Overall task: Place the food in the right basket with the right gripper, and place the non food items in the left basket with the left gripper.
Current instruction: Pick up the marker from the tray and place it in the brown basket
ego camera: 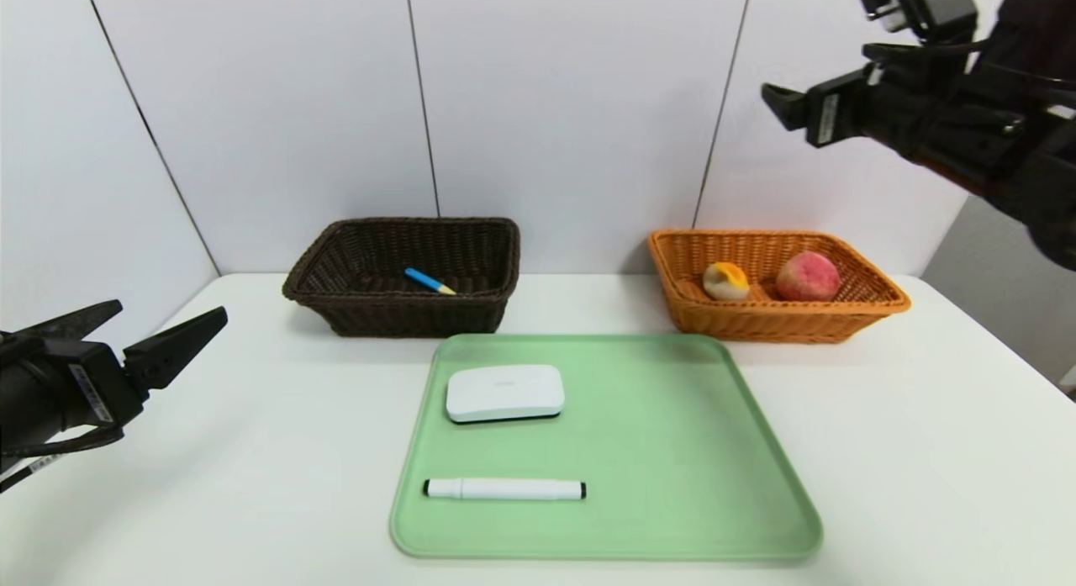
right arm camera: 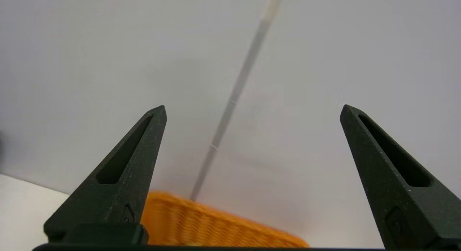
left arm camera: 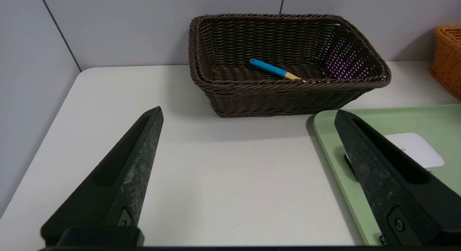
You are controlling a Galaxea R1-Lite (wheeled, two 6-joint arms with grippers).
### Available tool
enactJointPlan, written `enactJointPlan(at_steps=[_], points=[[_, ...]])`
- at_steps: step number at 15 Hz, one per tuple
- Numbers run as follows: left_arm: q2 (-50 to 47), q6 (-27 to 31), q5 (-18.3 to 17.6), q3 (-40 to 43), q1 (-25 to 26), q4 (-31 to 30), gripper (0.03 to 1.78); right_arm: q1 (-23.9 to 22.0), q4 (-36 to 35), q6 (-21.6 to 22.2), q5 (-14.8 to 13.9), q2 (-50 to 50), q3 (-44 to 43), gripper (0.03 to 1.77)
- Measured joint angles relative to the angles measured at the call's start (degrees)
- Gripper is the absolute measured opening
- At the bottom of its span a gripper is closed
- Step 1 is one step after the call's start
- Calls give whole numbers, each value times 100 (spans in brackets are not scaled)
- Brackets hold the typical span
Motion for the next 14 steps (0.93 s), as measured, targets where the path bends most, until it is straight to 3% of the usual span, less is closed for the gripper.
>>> enactJointPlan(at_steps=[5,10,12,14], points=[[157,46,16,-119,-134,-9,169,-1225,204,45,91,-1835,2220,168],[372,52,113,-321,-837,55,169,-1527,1039,441,106,-3443,3689,169],[472,162,83,-734,-1196,577,169,-1549,1104,566,124,-3784,4014,169],[535,497,-88,-1429,-1508,1705,169,-1553,1107,590,139,-4002,4242,169]])
